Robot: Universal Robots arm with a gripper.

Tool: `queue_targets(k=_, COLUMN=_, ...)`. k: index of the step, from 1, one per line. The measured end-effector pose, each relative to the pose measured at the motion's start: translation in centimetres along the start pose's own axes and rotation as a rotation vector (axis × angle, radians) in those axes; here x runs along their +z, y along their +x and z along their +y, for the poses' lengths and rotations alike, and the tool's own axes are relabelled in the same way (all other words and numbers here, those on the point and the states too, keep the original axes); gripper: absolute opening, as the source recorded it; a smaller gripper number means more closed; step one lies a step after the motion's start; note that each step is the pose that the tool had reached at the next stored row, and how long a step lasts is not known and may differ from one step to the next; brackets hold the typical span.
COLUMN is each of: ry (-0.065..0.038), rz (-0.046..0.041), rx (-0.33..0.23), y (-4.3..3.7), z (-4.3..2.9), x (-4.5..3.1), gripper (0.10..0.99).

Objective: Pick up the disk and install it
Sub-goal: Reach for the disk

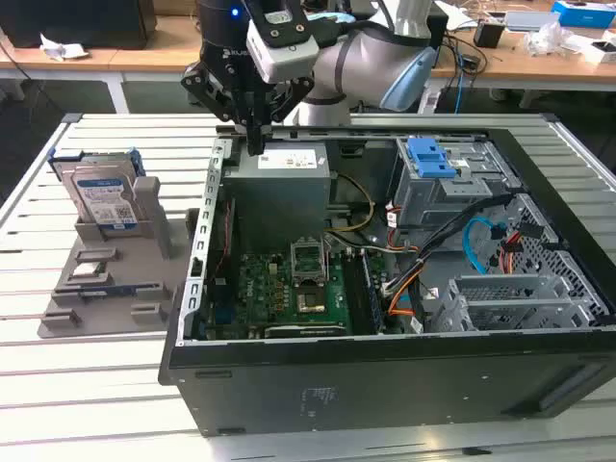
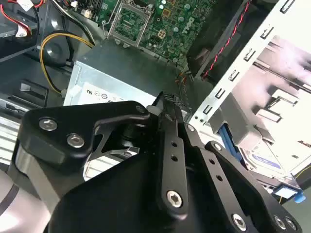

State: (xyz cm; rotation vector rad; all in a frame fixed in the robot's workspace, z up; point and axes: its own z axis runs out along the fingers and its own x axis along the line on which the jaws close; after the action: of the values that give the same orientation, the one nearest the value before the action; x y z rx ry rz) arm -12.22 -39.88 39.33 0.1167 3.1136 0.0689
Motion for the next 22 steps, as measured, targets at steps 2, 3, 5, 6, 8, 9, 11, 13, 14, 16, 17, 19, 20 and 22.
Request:
queue_targets(k=2, ry=0.0, rz=0.0001, rx=0.0, y=1.4, z=-0.11, x=-0.04, gripper=0.102)
queue_targets(k=3, ry=0.0, rz=0.0, rx=0.0, y=1.63, z=-0.13, x=-0.05, gripper=0.102)
queue_targets(k=5, ry=0.0, rz=0.0, rx=0.0, y=2.07, z=-0.16, x=-0.05, gripper=0.102)
queue_targets(k=6, ry=0.0, rz=0.0, rx=0.0, y=2.3, z=-0.17, x=-0.06, gripper=0.102)
queue_targets(k=8, ry=0.0, rz=0.0, rx=0.0, y=2.67, z=-0.2, x=-0.07, gripper=0.102)
queue_targets(k=9, ry=0.0, rz=0.0001, rx=0.0, y=2.81, z=-0.22, x=-0.08, gripper=0.102)
queue_targets(k=11, ry=0.0, rz=0.0001, rx=0.0, y=3.14, z=-0.24, x=-0.08, gripper=0.102)
queue_targets(k=13, ry=0.0, rz=0.0001, rx=0.0, y=3.49, z=-0.27, x=-0.09, gripper=0.102)
queue_targets(k=14, ry=0.0, rz=0.0001, rx=0.0, y=3.67, z=-0.28, x=-0.09, gripper=0.102)
queue_targets(k=16, ry=0.0, rz=0.0, rx=0.0, y=3.97, z=-0.3, x=-0.1, gripper=0.102)
queue_targets(k=17, ry=0.0, rz=0.0, rx=0.0, y=4.11, z=-0.31, x=-0.1, gripper=0.102)
queue_targets(k=19, ry=0.0, rz=0.0001, rx=0.0, y=4.52, z=-0.34, x=-0.11, gripper=0.102)
queue_targets(k=20, ry=0.0, rz=0.0001, rx=0.0, y=5.01, z=-0.38, x=-0.12, gripper=0.102)
queue_targets(k=22, ry=0.0, rz=0.0001, rx=0.0, y=6.02, z=-0.45, x=-0.13, gripper=0.102)
